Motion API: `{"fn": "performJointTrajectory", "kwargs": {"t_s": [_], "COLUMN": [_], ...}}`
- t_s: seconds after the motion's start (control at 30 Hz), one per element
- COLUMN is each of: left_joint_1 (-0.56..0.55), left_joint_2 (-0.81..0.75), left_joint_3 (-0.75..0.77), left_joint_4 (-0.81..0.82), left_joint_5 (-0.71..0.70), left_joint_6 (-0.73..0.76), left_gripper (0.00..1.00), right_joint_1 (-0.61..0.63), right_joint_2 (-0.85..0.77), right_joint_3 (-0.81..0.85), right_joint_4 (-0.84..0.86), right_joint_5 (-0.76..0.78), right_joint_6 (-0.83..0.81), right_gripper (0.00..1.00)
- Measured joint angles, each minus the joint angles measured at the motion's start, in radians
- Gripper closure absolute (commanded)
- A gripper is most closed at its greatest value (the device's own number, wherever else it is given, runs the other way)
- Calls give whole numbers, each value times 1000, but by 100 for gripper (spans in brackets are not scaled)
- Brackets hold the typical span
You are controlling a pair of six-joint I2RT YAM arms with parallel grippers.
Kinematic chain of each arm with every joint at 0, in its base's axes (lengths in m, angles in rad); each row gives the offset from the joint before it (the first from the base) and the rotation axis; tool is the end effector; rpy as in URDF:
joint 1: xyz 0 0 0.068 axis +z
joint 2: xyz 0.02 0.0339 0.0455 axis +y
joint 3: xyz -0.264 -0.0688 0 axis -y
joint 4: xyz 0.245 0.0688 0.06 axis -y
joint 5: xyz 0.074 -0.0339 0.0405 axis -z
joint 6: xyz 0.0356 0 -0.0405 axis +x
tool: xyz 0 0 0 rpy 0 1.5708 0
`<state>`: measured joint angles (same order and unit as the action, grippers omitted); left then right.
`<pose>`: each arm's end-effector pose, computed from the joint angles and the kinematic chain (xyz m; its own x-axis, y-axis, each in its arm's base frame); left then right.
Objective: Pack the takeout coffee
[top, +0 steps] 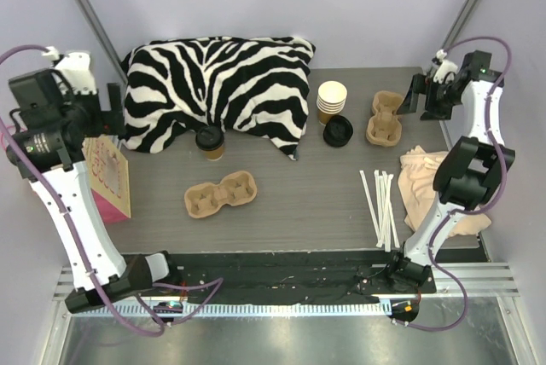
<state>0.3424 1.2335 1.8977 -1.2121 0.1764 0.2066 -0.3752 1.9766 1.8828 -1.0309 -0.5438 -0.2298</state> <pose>0.1732 0.0551 0.5041 -0.5191 0.0294 -0.8542 -0.0848 0.9927 0.0856 0.3964 -0.1363 0.2986 -0.8414 0.1219 -0.5264 -0.0881 0.9302 0.3562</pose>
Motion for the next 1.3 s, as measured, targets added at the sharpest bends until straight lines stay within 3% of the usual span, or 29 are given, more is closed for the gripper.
{"fn": "performJointTrajectory", "kwargs": {"t_s": [0.23, 0.5, 0.63, 0.73, 0.77, 0.83, 0.87, 0.97, 1.1, 1.17, 1.3], "left_joint_1": [314, 391, 420, 422, 422, 422, 422, 422, 419, 367, 124], "left_joint_2": [-5, 12, 26, 32, 32, 35, 35, 35, 26, 14, -31], "left_joint_3": [-129, -299, -365, -408, -415, -430, -436, -442, -423, -368, -193], "left_joint_4": [11, 64, 98, 111, 113, 114, 114, 113, 92, 64, 24], "left_joint_5": [15, 56, 87, 119, 125, 146, 154, 173, 230, 239, 244], "left_joint_6": [84, 145, 164, 174, 178, 194, 202, 222, 238, 242, 209], "left_gripper": [0, 2, 10, 28, 41, 54, 66, 84, 97, 100, 100], "right_joint_1": [14, 114, 158, 169, 168, 168, 168, 168, 168, 168, 164], "right_joint_2": [-134, -172, -180, -191, -194, -203, -206, -215, -222, -228, -249], "right_joint_3": [97, 100, 100, 109, 111, 111, 111, 111, 112, 112, 122], "right_joint_4": [-116, -205, -228, -236, -236, -238, -241, -251, -265, -269, -276], "right_joint_5": [-58, -71, -63, -61, -61, -60, -60, -61, -61, -61, -63], "right_joint_6": [-32, -34, -32, -30, -30, -30, -31, -35, -50, -56, -64], "right_gripper": [0, 0, 0, 0, 0, 0, 0, 0, 0, 0, 0]}}
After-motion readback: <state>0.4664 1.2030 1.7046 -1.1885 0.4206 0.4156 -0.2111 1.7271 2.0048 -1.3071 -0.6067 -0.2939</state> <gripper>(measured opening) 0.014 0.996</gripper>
